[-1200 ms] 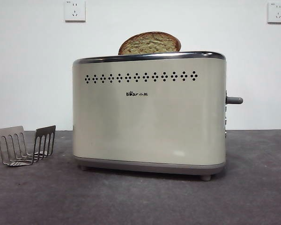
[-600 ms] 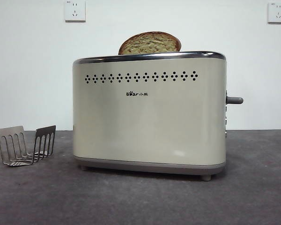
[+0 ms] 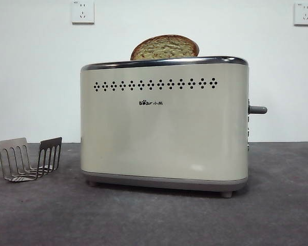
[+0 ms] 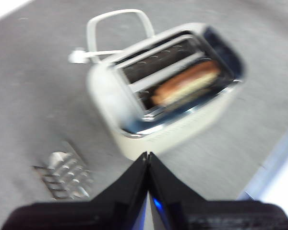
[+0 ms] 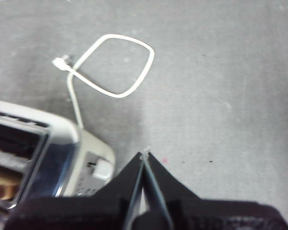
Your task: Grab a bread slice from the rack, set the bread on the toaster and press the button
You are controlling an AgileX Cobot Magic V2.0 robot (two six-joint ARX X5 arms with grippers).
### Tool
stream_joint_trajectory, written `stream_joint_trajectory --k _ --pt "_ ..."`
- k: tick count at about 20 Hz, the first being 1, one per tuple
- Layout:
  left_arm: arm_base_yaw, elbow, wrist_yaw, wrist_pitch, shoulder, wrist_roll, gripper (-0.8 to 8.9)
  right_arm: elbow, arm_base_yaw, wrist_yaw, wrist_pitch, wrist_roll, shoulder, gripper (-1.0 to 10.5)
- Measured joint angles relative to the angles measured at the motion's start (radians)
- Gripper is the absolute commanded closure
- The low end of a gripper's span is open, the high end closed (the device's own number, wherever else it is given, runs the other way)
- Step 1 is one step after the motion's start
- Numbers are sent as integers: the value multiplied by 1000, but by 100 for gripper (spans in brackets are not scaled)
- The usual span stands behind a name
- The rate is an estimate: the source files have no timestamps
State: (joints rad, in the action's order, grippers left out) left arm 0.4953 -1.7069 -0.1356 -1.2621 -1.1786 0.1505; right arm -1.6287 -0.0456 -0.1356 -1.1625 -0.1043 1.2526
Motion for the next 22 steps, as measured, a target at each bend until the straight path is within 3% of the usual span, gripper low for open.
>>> stream_joint_trajectory --k 3,8,10,14,22 --pt "-98 274 -65 291 159 14 818 0 0 24 0 0 27 947" --pt "-317 932 -96 994 484 -22 817 0 0 44 0 0 56 946" --pt "-378 1151 -96 1132 600 -58 817 0 0 50 0 0 56 946" --pt "-468 1428 -96 1195 783 -113 817 0 0 50 0 0 56 946" --pt "-529 1663 -94 1249 966 -137 817 0 0 50 0 0 56 947"
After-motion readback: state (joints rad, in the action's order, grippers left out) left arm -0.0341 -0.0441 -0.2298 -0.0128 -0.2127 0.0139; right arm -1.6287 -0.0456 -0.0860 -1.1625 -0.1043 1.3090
